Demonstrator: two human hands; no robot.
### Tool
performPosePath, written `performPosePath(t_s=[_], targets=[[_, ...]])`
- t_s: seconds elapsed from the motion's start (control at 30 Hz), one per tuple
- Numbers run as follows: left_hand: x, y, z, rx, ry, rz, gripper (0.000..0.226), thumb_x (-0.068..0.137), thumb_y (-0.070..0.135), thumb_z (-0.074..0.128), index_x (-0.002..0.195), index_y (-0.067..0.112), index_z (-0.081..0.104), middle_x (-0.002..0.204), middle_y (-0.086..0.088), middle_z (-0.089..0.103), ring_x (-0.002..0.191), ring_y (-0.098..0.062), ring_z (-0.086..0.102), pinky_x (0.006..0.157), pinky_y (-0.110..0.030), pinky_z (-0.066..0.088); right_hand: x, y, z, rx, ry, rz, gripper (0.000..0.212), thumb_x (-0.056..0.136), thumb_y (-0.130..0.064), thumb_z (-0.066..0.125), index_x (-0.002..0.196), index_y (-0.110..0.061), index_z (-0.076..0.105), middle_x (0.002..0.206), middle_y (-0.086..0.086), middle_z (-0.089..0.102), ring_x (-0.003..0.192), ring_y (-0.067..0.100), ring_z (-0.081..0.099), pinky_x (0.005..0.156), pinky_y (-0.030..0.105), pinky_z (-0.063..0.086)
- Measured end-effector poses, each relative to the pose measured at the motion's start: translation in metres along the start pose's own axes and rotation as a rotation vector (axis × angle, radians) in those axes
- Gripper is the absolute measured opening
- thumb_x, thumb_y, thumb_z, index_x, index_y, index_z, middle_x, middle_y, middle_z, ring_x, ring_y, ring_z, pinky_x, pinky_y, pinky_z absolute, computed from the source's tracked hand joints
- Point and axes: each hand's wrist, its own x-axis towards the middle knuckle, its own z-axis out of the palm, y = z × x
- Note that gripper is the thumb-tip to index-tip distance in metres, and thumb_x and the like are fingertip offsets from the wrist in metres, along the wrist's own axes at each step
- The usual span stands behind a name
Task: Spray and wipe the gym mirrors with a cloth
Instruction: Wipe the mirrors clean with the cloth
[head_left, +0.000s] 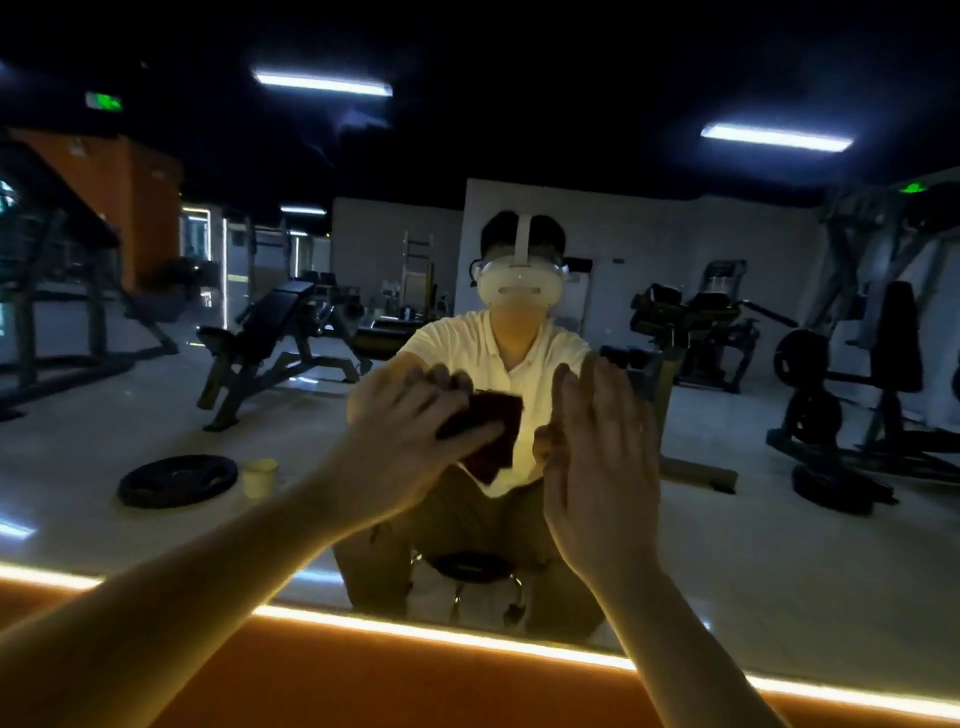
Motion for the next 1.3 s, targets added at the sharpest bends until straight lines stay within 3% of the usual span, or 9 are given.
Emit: performPosePath(t_s=[0.17,0.33,0.43,0.6,0.73,0.9,1.03,1.17,1.3], targets=[[0.066,-0.048,-0.021,-0.006,0.159,-0.358,0.066,0.089,0.022,0.067,0.150,0.011,0.047,0.119,-0.029,0.055,0.099,-0.043,0.057,0.082,-0.052,0.053,0.085,0.021,-0.012,-0.162,0.084,0.049,0.069,0.109,-0.049,0.030,0.165,-0.012,0.017,0.171,0.018,0.009,0.159,0.036,0.007,0.123,0.061,0.018],[0.056,-0.061,-0.022,0.018,-0.045,-0.025,0.103,0.064,0.026,0.097,0.153,0.017,0.045,0.122,-0.020,0.048,0.106,-0.034,0.058,0.085,-0.050,0.059,0.119,0.019,-0.016,-0.227,0.092,0.117,0.075,0.107,-0.059,0.017,0.165,-0.013,0.015,0.171,0.021,0.007,0.158,0.040,0.005,0.124,0.063,0.012],[0.067,-0.085,-0.047,0.181,-0.011,0.167,0.097,0.055,0.024,0.098,0.144,0.017,0.060,0.116,-0.019,0.062,0.105,-0.033,0.060,0.089,-0.047,0.059,0.117,0.014,-0.017,-0.254,0.087,0.133,0.076,0.107,-0.060,0.016,0.165,-0.011,0.015,0.170,0.023,0.008,0.158,0.041,0.006,0.123,0.064,0.014],[0.103,-0.124,-0.057,0.226,0.023,0.203,0.102,0.060,0.022,0.098,0.149,0.024,0.048,0.120,-0.017,0.062,0.108,-0.033,0.059,0.087,-0.048,0.058,0.133,0.008,-0.029,-0.224,0.067,0.016,0.069,0.107,-0.050,0.028,0.163,-0.009,0.023,0.169,0.022,0.016,0.157,0.040,0.014,0.121,0.062,0.023],[0.145,-0.165,-0.064,0.268,0.045,0.256,0.095,0.070,0.027,0.092,0.154,0.030,0.047,0.130,-0.015,0.051,0.115,-0.032,0.048,0.092,-0.047,0.052,0.188,0.010,-0.043,-0.211,0.081,-0.118,0.064,0.109,-0.048,0.019,0.163,-0.014,0.022,0.170,0.015,0.017,0.158,0.031,0.013,0.125,0.056,0.019],[0.223,-0.224,-0.100,0.238,0.286,-0.136,0.067,0.088,0.026,0.076,0.151,0.028,0.053,0.128,-0.018,0.052,0.111,-0.034,0.048,0.095,-0.052,0.045,0.250,0.028,-0.061,-0.251,0.165,-0.200,0.061,0.109,-0.043,0.026,0.161,-0.011,0.029,0.170,0.016,0.019,0.158,0.031,0.015,0.125,0.055,0.021],[0.234,-0.176,-0.077,-0.011,0.433,-0.431,0.055,0.092,0.026,0.053,0.147,0.024,0.059,0.133,-0.015,0.049,0.119,-0.033,0.044,0.101,-0.051,0.042,0.291,0.045,-0.075,-0.259,0.240,-0.164,0.062,0.107,-0.042,0.024,0.161,-0.011,0.030,0.169,0.016,0.021,0.157,0.032,0.018,0.124,0.057,0.022],[0.193,-0.132,-0.063,-0.203,0.230,-0.182,0.056,0.092,0.039,0.049,0.145,0.028,0.059,0.145,-0.001,0.047,0.132,-0.022,0.041,0.108,-0.042,0.037,0.326,0.051,-0.083,-0.260,0.273,-0.096,0.065,0.107,-0.046,0.011,0.164,-0.016,0.020,0.172,0.012,0.012,0.159,0.028,0.007,0.127,0.055,0.013],[0.208,-0.162,-0.069,0.032,0.296,-0.029,0.039,0.097,0.041,0.052,0.131,0.029,0.067,0.136,-0.001,0.054,0.125,-0.019,0.048,0.106,-0.038,0.041,0.336,0.053,-0.079,-0.252,0.292,-0.059,0.067,0.107,-0.051,0.004,0.165,-0.017,0.013,0.172,0.010,0.006,0.160,0.027,0.001,0.128,0.054,0.010]])
